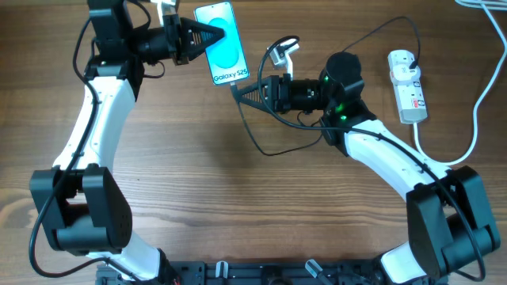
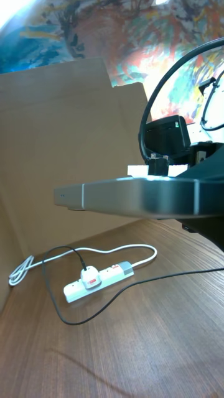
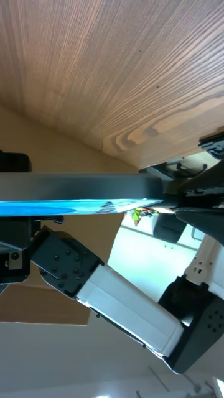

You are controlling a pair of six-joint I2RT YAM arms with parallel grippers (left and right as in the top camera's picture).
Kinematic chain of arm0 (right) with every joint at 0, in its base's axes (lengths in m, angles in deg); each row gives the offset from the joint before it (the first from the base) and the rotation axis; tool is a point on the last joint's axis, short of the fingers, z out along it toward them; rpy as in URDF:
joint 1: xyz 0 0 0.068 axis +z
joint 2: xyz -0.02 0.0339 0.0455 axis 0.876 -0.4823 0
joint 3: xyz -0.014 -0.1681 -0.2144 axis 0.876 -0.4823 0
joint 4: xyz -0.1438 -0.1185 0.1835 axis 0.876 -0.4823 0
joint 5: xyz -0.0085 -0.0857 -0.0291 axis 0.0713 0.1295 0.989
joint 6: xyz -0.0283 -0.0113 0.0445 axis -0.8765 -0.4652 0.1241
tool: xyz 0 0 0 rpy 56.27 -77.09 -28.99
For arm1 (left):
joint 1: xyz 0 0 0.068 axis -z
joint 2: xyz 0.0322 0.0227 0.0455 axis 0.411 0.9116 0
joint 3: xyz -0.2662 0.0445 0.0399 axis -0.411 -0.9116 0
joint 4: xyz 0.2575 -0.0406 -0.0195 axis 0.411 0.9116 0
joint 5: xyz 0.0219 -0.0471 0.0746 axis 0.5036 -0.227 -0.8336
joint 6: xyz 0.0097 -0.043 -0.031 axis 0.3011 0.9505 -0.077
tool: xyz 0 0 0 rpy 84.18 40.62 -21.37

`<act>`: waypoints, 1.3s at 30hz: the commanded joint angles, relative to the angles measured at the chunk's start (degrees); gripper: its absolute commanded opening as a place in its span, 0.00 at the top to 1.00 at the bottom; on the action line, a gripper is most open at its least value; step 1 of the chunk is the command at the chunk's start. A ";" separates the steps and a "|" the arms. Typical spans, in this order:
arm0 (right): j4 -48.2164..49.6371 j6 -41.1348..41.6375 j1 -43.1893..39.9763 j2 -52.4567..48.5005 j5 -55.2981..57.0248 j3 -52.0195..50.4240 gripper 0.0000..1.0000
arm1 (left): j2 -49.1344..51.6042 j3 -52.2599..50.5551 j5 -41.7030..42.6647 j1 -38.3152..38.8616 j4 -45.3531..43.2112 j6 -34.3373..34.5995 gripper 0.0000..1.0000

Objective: Plug charger to phone and switch on socket

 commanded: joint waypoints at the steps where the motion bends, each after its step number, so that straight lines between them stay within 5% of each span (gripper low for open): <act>1: 1.60 -0.17 -0.13 -0.33 0.63 -0.28 0.96 | -1.18 0.81 0.92 0.59 -0.42 -1.38 0.96; 19: 3.72 -4.81 -2.12 -0.33 8.04 -0.28 0.94 | -1.18 0.81 10.54 3.28 0.02 -5.49 0.96; 27: -10.73 -11.43 -1.60 -0.33 -1.38 -0.28 0.86 | -1.18 0.81 -2.45 0.46 0.04 -6.01 0.96; 39: -9.99 -13.70 1.86 -0.33 1.55 -0.28 0.87 | -1.18 0.81 -6.40 0.74 11.19 -11.15 0.96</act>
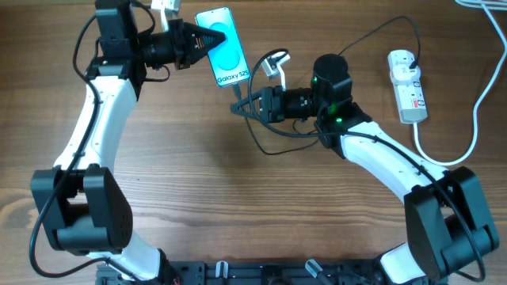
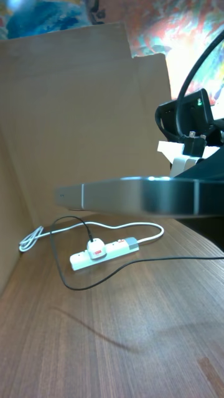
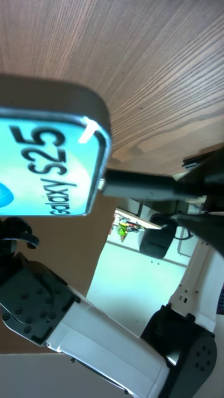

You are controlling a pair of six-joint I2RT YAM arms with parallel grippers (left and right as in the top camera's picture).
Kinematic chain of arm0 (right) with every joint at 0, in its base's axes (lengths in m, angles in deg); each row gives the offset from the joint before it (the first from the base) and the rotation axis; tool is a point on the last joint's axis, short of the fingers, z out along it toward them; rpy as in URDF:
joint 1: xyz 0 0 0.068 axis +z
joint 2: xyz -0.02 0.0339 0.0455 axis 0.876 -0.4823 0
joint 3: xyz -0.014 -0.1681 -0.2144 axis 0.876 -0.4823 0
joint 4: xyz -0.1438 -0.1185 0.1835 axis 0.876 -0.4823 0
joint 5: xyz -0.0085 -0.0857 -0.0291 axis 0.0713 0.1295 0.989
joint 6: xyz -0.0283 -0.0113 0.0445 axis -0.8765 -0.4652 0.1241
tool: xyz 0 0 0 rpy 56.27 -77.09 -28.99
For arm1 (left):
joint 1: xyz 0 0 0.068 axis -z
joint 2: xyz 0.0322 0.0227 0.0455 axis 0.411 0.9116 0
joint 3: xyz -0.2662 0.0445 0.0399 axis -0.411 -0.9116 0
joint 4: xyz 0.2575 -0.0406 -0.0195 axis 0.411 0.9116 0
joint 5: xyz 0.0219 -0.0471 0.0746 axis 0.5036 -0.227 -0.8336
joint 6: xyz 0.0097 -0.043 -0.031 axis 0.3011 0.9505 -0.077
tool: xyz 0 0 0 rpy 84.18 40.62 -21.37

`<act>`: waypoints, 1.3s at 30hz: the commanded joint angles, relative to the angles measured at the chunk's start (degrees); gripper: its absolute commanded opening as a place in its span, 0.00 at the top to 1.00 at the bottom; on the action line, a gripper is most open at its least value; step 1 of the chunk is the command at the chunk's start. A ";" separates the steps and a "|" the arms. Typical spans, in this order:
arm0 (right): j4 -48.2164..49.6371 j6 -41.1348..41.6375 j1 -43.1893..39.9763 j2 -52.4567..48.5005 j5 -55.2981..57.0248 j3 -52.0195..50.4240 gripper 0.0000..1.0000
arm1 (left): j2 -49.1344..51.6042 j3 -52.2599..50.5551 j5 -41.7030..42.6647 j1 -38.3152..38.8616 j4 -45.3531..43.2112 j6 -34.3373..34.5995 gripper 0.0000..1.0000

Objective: Plug charger to phone and switch on socket

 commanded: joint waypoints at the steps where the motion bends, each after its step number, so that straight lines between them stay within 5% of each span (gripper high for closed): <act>1: 1.05 -1.25 0.07 -0.42 2.91 -0.04 0.89 | -1.18 0.57 2.45 0.66 4.33 -6.47 0.96; 7: 1.03 -1.27 0.07 -0.42 6.10 -0.04 0.81 | -1.18 0.57 5.86 0.81 4.42 -6.62 0.96; 12: -1.07 -1.73 0.07 -0.42 6.32 -0.04 0.84 | -1.18 0.57 6.01 0.81 4.37 -7.43 0.96; 15: -3.85 -2.93 0.09 -0.42 6.12 -0.04 0.96 | -1.18 0.57 6.03 0.74 4.37 -7.45 0.96; 24: 2.80 -2.54 -0.26 -0.42 6.12 0.28 0.96 | -1.18 0.57 14.73 3.80 6.69 -11.34 0.96; 31: 3.13 -2.69 -1.36 -0.42 6.62 2.19 0.96 | -1.18 0.57 15.32 4.52 31.04 -32.65 0.96; 39: 3.23 -2.49 -1.33 -0.42 9.38 3.48 0.95 | -1.18 0.57 15.28 7.32 39.56 -42.16 0.96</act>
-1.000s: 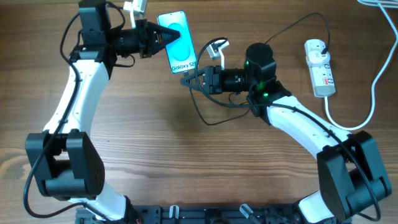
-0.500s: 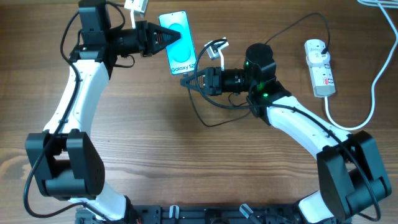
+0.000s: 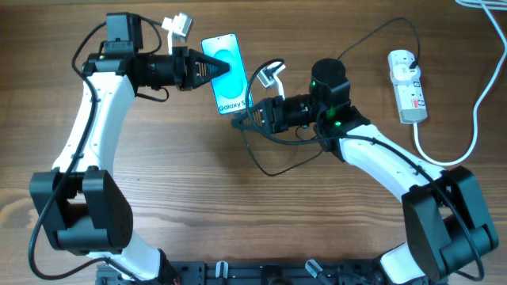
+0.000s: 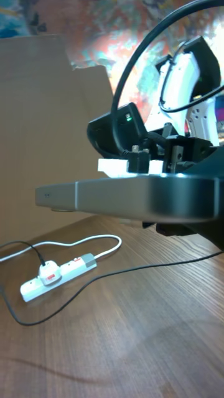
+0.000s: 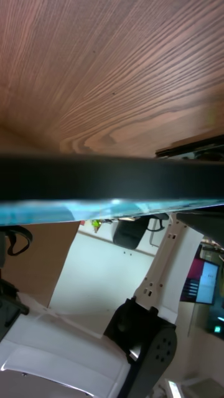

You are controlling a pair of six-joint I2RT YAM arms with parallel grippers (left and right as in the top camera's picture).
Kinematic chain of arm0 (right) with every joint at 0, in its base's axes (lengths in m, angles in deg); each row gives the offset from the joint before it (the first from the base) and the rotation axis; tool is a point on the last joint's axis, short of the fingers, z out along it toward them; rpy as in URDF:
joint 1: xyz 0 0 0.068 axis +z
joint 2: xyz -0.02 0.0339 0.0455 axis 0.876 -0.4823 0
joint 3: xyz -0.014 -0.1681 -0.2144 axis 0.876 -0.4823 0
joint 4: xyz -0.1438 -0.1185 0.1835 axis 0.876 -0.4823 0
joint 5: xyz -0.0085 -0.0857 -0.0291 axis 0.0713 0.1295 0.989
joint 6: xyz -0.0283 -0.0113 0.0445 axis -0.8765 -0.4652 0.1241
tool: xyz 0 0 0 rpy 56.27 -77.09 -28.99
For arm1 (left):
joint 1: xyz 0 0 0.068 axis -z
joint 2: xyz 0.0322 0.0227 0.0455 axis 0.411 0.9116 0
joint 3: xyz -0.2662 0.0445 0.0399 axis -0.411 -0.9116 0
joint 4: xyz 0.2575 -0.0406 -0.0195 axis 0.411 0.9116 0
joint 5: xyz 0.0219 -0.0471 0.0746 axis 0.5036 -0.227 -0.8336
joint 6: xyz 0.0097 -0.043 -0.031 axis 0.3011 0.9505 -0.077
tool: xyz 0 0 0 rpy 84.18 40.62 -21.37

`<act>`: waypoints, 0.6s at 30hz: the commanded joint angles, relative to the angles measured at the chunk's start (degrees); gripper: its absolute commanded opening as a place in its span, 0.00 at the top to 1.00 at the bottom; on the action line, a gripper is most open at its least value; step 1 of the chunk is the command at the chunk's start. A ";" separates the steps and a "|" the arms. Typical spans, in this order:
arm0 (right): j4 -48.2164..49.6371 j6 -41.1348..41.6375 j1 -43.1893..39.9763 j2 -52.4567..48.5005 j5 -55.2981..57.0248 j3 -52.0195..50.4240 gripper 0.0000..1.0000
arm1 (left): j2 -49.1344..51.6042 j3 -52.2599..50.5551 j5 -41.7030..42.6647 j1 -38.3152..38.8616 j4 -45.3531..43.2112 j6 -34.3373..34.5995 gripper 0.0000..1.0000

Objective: Plug charger to phone and switch on socket

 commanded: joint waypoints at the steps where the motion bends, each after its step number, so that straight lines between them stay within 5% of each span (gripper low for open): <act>1: 2.78 -0.57 -1.51 -0.31 16.15 5.44 0.95 | -1.16 -2.56 5.99 6.95 3.52 -5.33 0.96; 7: 2.12 -1.03 -1.51 -0.31 13.70 6.69 0.95 | -1.16 -2.56 5.75 7.78 3.98 -5.27 0.96; 10: -3.56 -4.11 -1.51 -0.31 11.30 6.69 0.87 | -1.16 -2.54 5.31 6.97 2.29 -4.15 0.96; 15: -17.49 -12.85 -1.51 -0.31 11.15 6.69 0.75 | -1.16 -2.54 -2.51 1.81 -13.03 13.70 0.96; 18: -22.01 -17.64 -1.90 -0.31 11.82 6.69 0.68 | -1.16 -2.54 -6.01 -0.55 -16.31 16.22 0.96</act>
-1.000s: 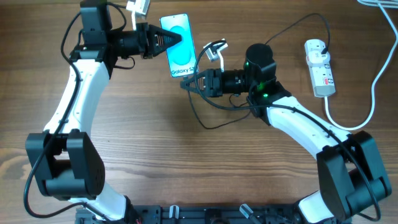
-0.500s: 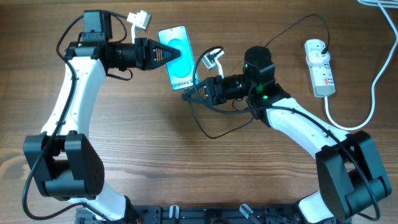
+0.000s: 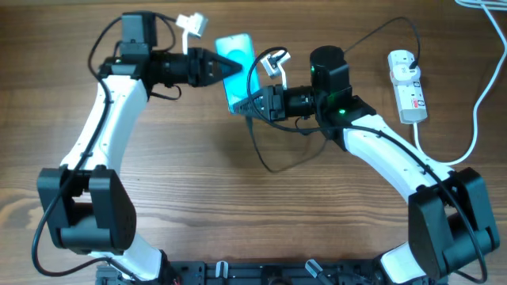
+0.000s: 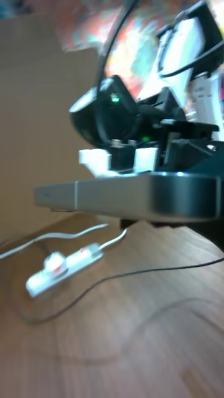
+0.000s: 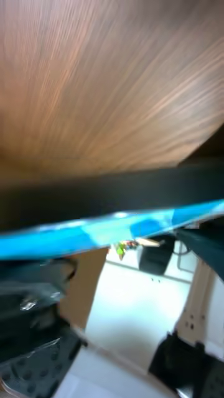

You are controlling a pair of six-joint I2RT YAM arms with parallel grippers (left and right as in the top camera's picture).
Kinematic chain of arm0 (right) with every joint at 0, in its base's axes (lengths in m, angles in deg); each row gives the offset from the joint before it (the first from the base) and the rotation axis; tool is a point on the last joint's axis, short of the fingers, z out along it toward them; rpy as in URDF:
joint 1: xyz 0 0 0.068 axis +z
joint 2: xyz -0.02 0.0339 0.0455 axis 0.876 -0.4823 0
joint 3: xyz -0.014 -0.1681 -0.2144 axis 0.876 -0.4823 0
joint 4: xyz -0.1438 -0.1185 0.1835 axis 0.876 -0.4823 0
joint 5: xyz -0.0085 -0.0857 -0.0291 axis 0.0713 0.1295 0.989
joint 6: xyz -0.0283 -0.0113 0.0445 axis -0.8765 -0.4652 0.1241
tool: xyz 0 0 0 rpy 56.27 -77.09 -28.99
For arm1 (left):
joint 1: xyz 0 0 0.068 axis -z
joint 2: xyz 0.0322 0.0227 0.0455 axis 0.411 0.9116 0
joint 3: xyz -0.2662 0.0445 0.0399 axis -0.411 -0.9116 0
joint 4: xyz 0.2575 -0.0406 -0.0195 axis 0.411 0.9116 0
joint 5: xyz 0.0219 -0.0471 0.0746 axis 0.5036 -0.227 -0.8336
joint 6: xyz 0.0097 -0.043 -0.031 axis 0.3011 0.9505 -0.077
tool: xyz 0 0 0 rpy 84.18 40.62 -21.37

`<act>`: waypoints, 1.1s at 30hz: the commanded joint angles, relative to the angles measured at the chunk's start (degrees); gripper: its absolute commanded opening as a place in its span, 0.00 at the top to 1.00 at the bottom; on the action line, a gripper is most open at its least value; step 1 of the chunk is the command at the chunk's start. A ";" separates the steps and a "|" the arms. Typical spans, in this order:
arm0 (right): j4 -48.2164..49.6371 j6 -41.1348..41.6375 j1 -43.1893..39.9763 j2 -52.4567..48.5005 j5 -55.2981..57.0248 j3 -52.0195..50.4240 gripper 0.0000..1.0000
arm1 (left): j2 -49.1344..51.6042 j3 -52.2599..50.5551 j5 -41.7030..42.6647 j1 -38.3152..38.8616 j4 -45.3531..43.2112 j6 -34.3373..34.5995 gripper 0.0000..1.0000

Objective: Plug charger to phone and switch on socket
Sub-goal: 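Lower the phone with attached cable onto the table with the left gripper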

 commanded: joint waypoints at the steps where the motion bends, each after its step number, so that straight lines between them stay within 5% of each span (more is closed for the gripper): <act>1: -5.07 -8.98 -1.14 -0.33 3.74 0.74 0.66 | -1.18 0.07 -4.17 -3.45 -0.92 6.97 0.96; 5: -14.75 -15.80 -8.94 1.29 8.48 0.74 0.61 | -1.18 0.04 -9.75 -5.97 5.66 5.75 0.96; 9: -16.04 -18.43 -20.02 6.95 12.52 0.76 0.52 | -1.18 0.04 -12.48 -4.70 21.62 -8.79 0.96; 11: -20.22 -18.45 -24.85 11.65 17.62 0.76 0.52 | -1.05 0.04 -13.16 -1.40 22.91 -11.47 0.96; 17: -43.54 -24.48 -28.09 28.59 38.86 0.76 0.52 | 5.55 0.04 -18.01 13.16 14.05 -10.82 0.96; 20: -52.46 -24.44 -28.09 36.54 47.17 0.76 0.51 | 12.57 0.04 -18.01 17.84 3.89 -3.56 0.96; 24: -57.86 -24.39 -28.09 42.56 48.41 0.76 0.48 | 19.45 0.04 -15.91 19.45 -9.46 5.31 0.96; 33: -64.54 -24.41 -28.09 44.09 48.52 0.74 0.47 | 27.89 0.04 -16.15 18.08 -12.02 5.86 0.96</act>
